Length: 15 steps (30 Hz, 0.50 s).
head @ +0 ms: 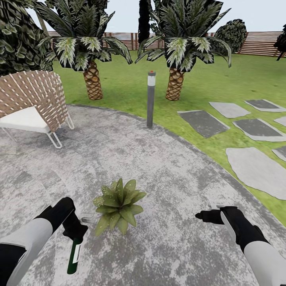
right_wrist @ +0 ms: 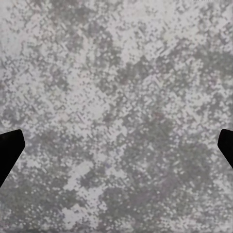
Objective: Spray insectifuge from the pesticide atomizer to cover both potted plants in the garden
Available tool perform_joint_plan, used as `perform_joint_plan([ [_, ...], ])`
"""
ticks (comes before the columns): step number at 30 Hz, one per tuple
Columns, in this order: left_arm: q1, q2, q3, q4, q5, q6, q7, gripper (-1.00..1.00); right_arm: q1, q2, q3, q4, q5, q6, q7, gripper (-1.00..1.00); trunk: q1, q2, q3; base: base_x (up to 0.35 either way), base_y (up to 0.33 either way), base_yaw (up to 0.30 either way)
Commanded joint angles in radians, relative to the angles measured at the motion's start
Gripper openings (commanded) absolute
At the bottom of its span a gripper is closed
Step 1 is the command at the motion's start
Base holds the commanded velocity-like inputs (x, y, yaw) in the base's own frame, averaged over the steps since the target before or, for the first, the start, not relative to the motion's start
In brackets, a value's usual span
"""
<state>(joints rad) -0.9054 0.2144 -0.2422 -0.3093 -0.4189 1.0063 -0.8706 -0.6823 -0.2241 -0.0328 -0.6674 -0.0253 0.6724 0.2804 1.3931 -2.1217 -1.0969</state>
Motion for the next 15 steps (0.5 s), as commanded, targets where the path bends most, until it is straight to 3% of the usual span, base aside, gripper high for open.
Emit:
perform_joint_plan([
  [1, -0.001, 0.001, -0.001, -0.001, -0.011, 0.003, -0.011, -1.00, 0.000, 0.000, -0.002, -0.002, -0.002, 0.006, 0.003, 1.00, 0.000, 0.000, -0.001, 0.000, 0.000, 0.000],
  [15, -0.101, 0.005, -0.002, 0.001, -0.013, 0.003, -0.012, -1.00, 0.000, -0.001, -0.002, -0.003, -0.002, 0.006, 0.003, 1.00, 0.000, 0.000, -0.001, 0.000, 0.000, 0.000],
])
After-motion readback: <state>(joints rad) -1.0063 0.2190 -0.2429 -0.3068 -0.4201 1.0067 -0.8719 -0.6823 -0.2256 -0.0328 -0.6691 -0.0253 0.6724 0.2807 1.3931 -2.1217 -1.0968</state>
